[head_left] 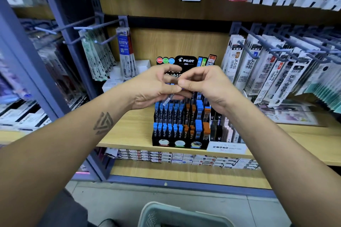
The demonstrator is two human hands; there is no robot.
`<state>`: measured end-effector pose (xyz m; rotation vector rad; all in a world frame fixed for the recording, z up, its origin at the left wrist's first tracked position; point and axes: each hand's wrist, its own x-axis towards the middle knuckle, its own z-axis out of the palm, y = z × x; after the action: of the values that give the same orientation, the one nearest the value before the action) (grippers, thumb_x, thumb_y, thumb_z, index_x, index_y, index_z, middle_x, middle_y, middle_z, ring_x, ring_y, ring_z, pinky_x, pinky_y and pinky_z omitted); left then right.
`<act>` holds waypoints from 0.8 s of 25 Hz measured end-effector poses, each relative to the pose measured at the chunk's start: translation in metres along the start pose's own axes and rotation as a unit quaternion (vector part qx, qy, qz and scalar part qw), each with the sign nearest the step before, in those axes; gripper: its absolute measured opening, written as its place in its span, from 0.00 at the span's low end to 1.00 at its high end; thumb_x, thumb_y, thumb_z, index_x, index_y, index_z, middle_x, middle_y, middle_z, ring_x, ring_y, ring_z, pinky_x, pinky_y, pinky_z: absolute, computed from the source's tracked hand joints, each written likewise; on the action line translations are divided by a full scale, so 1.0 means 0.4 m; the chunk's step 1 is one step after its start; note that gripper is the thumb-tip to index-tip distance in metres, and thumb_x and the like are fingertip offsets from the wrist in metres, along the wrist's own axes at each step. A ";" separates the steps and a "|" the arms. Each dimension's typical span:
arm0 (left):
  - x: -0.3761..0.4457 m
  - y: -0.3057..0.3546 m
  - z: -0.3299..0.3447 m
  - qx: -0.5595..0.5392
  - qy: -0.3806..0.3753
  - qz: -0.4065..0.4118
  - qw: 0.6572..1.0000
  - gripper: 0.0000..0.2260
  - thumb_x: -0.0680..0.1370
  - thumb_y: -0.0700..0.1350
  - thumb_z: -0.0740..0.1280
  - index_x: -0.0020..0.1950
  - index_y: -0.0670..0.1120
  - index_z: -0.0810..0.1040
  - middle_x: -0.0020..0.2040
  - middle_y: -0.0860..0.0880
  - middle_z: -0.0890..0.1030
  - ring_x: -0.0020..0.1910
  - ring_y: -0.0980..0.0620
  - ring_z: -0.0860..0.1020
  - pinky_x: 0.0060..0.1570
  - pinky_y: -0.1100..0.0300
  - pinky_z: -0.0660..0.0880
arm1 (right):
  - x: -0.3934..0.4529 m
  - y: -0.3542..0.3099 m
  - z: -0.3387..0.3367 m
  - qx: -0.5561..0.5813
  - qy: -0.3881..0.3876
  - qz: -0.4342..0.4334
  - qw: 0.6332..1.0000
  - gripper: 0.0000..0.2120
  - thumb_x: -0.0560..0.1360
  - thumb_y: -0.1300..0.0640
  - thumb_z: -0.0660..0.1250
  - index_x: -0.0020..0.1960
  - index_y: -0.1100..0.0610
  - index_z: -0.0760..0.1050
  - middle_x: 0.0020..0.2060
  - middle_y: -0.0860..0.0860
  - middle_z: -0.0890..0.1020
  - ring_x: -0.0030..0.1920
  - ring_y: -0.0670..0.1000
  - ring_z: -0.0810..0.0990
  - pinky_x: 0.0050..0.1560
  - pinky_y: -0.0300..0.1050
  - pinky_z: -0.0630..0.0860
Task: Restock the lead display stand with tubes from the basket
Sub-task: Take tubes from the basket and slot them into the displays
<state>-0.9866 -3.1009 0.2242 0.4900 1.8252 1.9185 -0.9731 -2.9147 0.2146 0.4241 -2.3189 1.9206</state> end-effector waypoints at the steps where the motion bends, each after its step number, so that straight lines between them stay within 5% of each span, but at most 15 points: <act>1: -0.002 0.002 -0.016 0.026 0.038 0.006 0.999 0.24 0.78 0.28 0.66 0.72 0.40 0.66 0.56 0.36 0.83 0.53 0.39 0.84 0.53 0.51 0.82 | 0.007 -0.006 0.000 -0.001 0.026 -0.001 1.000 0.06 0.71 0.66 0.76 0.47 0.63 0.84 0.40 0.56 0.86 0.40 0.50 0.83 0.46 0.43 0.81; 4: -0.004 0.000 -0.066 0.181 0.159 0.009 0.971 0.11 0.77 0.30 0.69 0.58 0.37 0.76 0.48 0.35 0.85 0.45 0.44 0.85 0.49 0.50 0.83 | 0.029 -0.014 -0.014 -0.028 0.109 -0.010 0.994 0.05 0.72 0.67 0.75 0.48 0.63 0.83 0.36 0.55 0.86 0.36 0.50 0.84 0.40 0.40 0.80; 7: -0.002 -0.017 -0.108 0.371 0.176 0.014 0.912 0.04 0.77 0.32 0.69 0.48 0.39 0.82 0.46 0.39 0.85 0.46 0.44 0.84 0.48 0.54 0.81 | 0.047 -0.004 -0.016 -0.133 0.129 -0.021 0.982 0.03 0.73 0.66 0.75 0.45 0.59 0.83 0.36 0.54 0.86 0.38 0.51 0.86 0.44 0.43 0.83; 11: 0.002 -0.039 -0.125 0.566 0.119 0.040 0.815 0.08 0.78 0.36 0.69 0.53 0.44 0.85 0.49 0.49 0.86 0.49 0.52 0.83 0.54 0.57 0.79 | 0.068 0.016 0.006 -0.236 0.131 -0.034 0.962 0.07 0.75 0.63 0.74 0.45 0.51 0.82 0.37 0.48 0.85 0.40 0.45 0.85 0.47 0.40 0.82; 15: 0.005 -0.039 -0.122 0.590 0.120 0.055 0.797 0.13 0.79 0.38 0.66 0.61 0.45 0.83 0.55 0.49 0.84 0.55 0.51 0.81 0.54 0.61 0.76 | 0.077 0.019 0.043 -0.295 0.149 -0.085 0.940 0.03 0.76 0.60 0.73 0.47 0.52 0.84 0.38 0.43 0.83 0.41 0.41 0.82 0.46 0.34 0.77; 20: 0.011 -0.037 -0.109 0.616 0.110 0.036 0.780 0.17 0.78 0.37 0.64 0.65 0.45 0.81 0.63 0.48 0.82 0.63 0.48 0.78 0.63 0.57 0.74 | 0.099 0.053 0.056 -0.387 0.125 -0.130 0.904 0.03 0.76 0.59 0.73 0.49 0.55 0.85 0.43 0.48 0.85 0.45 0.49 0.83 0.52 0.51 0.81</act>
<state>-1.0125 -3.1347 0.2066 0.7153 3.0836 0.5206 -1.0144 -2.9390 0.2002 0.3414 -2.4400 0.7702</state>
